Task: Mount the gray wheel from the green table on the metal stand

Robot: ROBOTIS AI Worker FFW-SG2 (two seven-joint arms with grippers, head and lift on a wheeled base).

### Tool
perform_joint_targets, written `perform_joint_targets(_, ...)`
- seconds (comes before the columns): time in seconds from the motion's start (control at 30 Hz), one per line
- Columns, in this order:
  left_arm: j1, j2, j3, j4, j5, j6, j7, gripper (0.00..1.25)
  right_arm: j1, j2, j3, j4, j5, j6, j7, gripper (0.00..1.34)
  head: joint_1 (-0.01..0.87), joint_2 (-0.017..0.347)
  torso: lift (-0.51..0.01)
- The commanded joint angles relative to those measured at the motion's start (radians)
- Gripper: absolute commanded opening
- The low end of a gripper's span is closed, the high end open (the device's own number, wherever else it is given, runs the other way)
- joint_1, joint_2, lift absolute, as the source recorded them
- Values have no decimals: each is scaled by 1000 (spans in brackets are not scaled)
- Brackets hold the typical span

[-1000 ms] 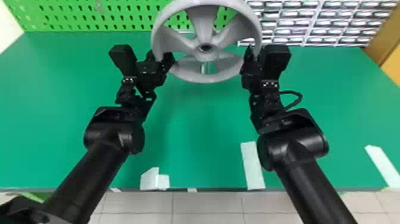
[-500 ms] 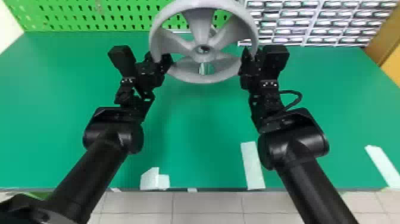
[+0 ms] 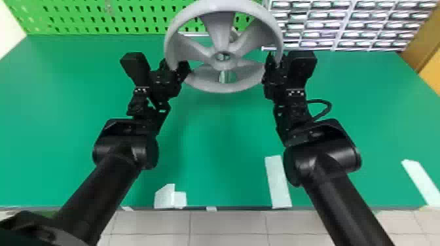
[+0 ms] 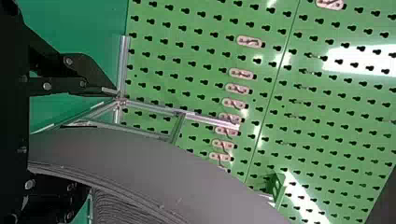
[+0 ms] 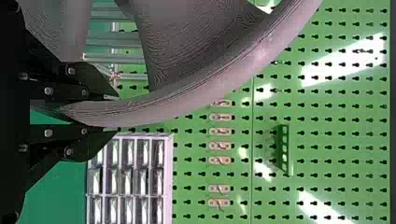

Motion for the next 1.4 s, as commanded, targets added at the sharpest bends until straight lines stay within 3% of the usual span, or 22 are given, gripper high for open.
perform_joint_targets(0.0,-2,-16,12,0,-30,-5,10,379,3,2,3,0,9,-3,-85,170,867,52,-100)
perform_joint_targets(0.63,-5,-35,11,10,-61,-16,76,379,-3,5,10,14,18,-18,-99,170,867,52,-100)
perform_joint_targets(1.37,-21,-38,-5,8,-65,58,83,379,-11,3,14,3,9,14,-102,170,867,52,-100)
